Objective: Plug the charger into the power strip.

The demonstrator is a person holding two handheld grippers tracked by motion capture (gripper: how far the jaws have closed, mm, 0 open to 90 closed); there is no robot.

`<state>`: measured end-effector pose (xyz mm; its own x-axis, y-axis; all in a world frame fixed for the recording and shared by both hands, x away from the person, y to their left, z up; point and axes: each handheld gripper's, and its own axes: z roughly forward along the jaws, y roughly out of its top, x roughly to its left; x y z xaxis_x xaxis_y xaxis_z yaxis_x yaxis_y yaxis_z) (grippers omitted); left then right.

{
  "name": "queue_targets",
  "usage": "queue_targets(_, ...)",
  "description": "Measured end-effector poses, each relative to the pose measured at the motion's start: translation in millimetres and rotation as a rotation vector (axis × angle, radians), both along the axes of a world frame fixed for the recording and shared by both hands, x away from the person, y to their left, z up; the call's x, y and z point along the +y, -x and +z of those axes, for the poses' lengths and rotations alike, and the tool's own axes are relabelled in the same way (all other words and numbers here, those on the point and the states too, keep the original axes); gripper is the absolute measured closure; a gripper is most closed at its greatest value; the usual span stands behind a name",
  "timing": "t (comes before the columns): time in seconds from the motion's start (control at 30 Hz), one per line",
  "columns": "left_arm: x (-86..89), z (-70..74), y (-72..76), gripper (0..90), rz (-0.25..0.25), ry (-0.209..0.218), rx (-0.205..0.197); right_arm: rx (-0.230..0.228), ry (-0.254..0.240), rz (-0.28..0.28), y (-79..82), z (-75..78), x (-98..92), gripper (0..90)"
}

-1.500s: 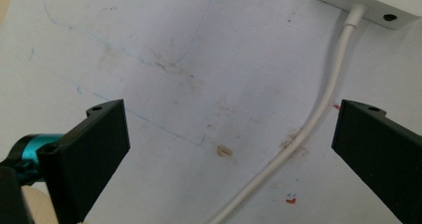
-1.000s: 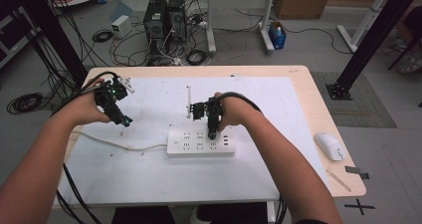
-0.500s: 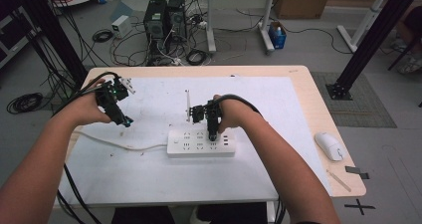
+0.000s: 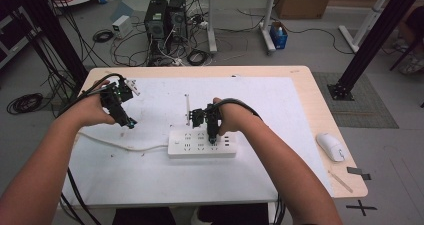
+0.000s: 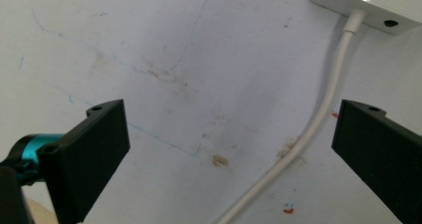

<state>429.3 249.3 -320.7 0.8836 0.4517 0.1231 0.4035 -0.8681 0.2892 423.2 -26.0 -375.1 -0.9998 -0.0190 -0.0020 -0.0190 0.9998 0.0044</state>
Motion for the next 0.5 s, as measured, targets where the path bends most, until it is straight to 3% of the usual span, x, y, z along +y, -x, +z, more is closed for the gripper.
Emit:
queue_targets(0.23, 4.2, 3.0, 3.0, 1.6, 0.002, 0.008, -0.007, 0.010, -0.019, -0.003, -1.5, 0.8, -2.4, 61.8)
queue_targets(0.37, 5.7, 3.0, 2.7, 1.6, 0.004, 0.003, -0.005, 0.039, -0.021, -0.011, -2.2, 1.5, -5.1, 51.9)
queue_targets(0.4, 6.1, 3.4, 2.1, 1.6, 0.004, -0.001, -0.005, 0.051, -0.067, -0.013, -3.1, 7.2, -7.6, 47.2)
queue_targets(0.47, 5.9, 3.9, 2.0, 1.7, 0.005, 0.000, -0.007, 0.047, -0.075, -0.025, -3.2, 10.7, -9.4, 45.9)
queue_targets(0.5, 4.8, 4.7, 2.1, 1.6, 0.007, 0.004, -0.008, 0.060, -0.116, -0.053, -4.6, 18.4, -15.6, 42.7)
